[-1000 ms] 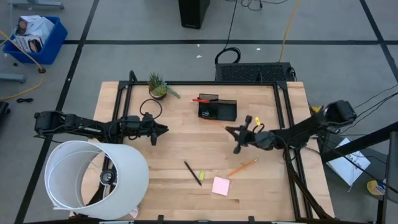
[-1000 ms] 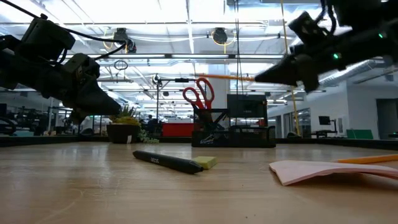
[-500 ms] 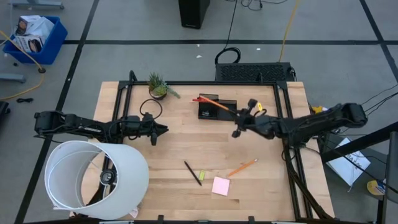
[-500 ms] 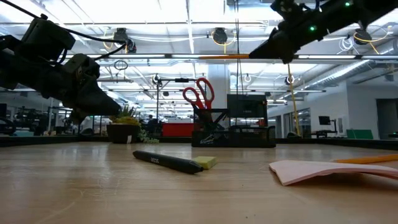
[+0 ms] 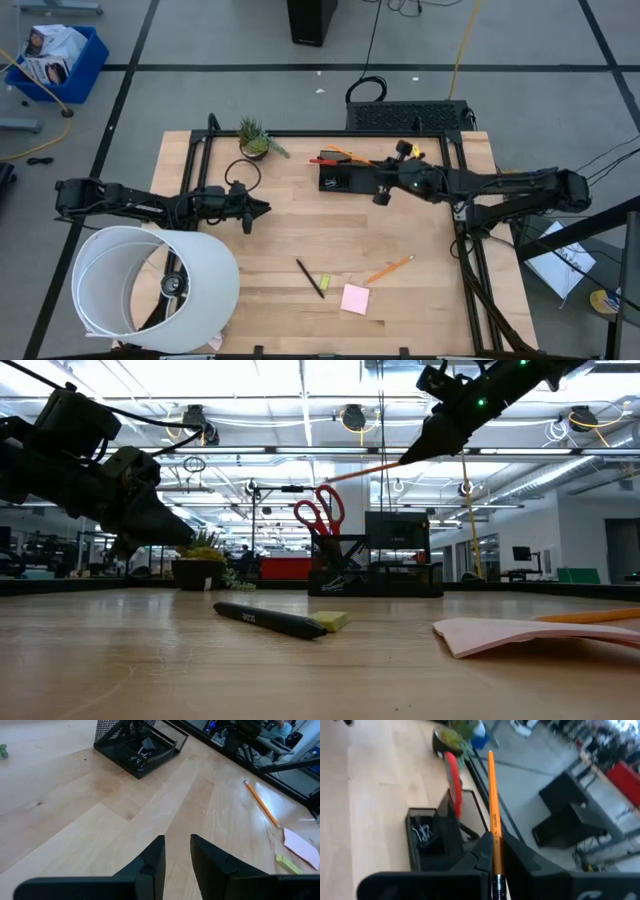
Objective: Pick and place office supplies into organizer
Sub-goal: Put the orange pencil into the desk organizer
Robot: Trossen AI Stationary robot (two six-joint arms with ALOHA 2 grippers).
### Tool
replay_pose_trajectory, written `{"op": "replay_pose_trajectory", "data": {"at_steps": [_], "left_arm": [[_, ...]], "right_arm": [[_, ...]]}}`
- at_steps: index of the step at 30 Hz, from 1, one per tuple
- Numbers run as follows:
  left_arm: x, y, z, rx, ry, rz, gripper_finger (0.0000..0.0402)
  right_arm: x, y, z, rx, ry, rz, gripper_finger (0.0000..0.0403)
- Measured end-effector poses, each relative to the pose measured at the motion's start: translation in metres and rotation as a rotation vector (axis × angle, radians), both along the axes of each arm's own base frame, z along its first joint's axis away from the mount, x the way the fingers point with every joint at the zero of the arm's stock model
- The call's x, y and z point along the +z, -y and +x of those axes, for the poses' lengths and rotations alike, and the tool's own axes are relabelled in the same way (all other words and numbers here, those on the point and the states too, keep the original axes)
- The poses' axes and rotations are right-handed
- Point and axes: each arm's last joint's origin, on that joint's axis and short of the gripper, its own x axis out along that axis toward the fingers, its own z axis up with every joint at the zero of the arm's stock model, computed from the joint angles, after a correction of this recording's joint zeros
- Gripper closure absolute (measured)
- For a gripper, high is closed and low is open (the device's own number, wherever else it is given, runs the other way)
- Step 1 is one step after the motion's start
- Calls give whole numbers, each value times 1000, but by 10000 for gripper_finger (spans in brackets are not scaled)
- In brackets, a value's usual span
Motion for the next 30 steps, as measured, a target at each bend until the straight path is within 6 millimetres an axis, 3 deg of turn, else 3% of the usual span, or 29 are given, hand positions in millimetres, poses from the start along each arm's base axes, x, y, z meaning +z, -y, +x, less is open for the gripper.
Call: {"op": "replay_pose_trajectory", "data": {"at_steps": [10,19,24,30], "left_arm": [[1,-1,0,31,8,20,309],[2,-1,0,32,13,20,309],[2,-1,0,23,14,15,309],[2,-1,0,22,16,18,309]], "right_arm": [[24,24,11,-43,-152,143,384],[21,45,43,-43,-354,124,384],[17,50,51,-47,-508,151,384],[17,55,59,-6,-566,120,383]]}}
